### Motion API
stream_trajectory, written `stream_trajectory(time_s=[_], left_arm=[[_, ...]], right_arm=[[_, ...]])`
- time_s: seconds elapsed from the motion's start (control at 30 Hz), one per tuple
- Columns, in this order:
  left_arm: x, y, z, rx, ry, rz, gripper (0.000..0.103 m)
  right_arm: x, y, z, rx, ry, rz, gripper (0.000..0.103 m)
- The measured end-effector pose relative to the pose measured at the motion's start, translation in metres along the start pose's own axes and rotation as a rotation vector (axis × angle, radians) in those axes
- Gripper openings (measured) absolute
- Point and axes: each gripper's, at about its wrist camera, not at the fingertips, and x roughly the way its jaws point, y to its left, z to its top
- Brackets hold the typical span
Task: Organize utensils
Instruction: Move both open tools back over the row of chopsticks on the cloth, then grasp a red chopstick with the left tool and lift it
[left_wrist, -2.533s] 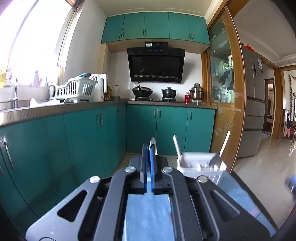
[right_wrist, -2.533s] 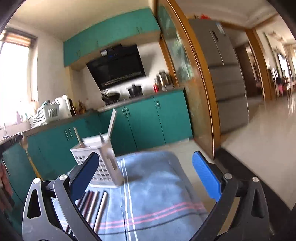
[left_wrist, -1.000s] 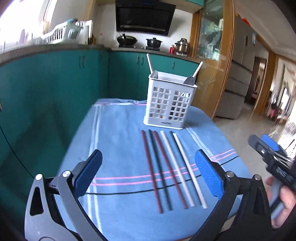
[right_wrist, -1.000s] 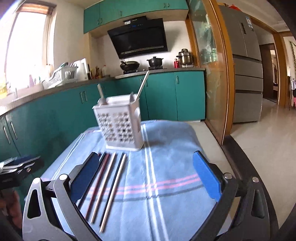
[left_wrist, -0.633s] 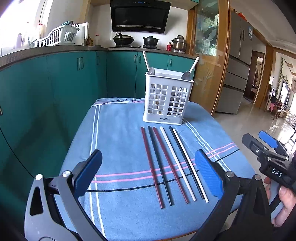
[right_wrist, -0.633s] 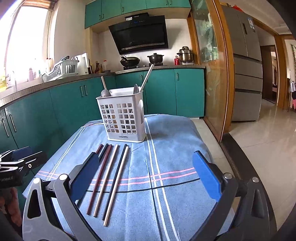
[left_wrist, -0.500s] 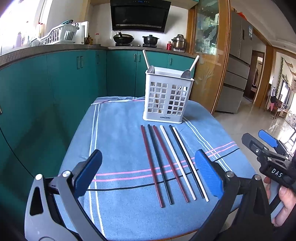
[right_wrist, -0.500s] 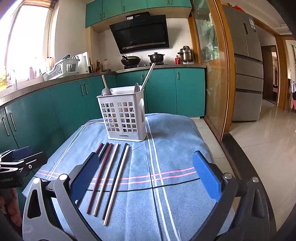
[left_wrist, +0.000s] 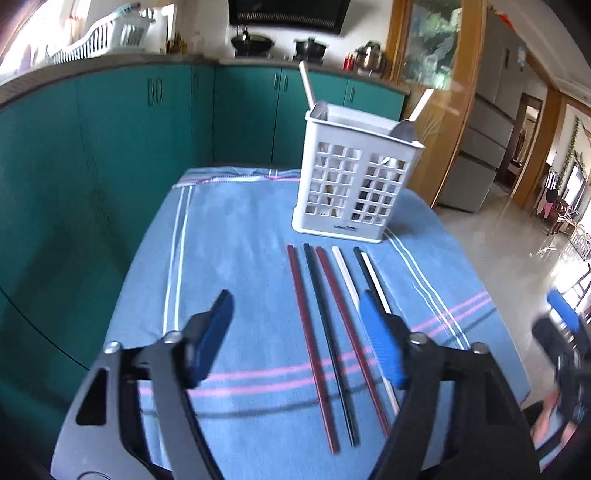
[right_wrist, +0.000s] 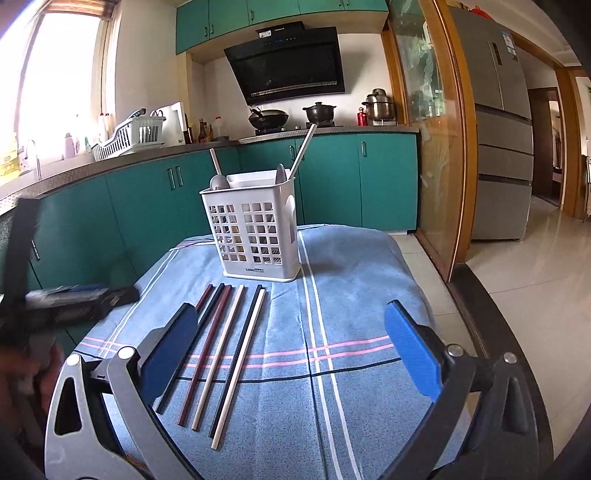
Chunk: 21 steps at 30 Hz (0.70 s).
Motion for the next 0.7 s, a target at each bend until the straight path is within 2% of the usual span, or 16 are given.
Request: stream_trajectory(time_s=[0.07,0.1,0.2,0.23,0.37,0.7], left_arm=[[0.017,-0.001,0.014,0.005,0.025,0.007,0.067],[0.025,-0.001,0.019,0.01,0.033,0.016,0.064],[0.072,-0.002,0.035,0.011,0.129,0.01,0.036],[0.084,-0.002,0.036,0.011,0.157,0.01,0.031],[0.124,-0.004,0.038,0.018,0.221,0.022,0.028],[0.166,0.0,0.041,-0.024,0.27,0.076,0.022]], right_arm=[[0.005,0.001,-0.002,-0.01,0.013,0.002,0.099],[0.007,0.001,-0.003,-0.014,0.02,0.004,0.099],[0.015,-0.001,-0.007,-0.014,0.049,0.008,0.099],[0.017,-0.002,-0.008,-0.015,0.058,0.009,0.099],[0.024,-0.003,-0.01,-0.018,0.085,0.015,0.099],[0.032,-0.003,-0.009,-0.008,0.105,0.04,0.099]])
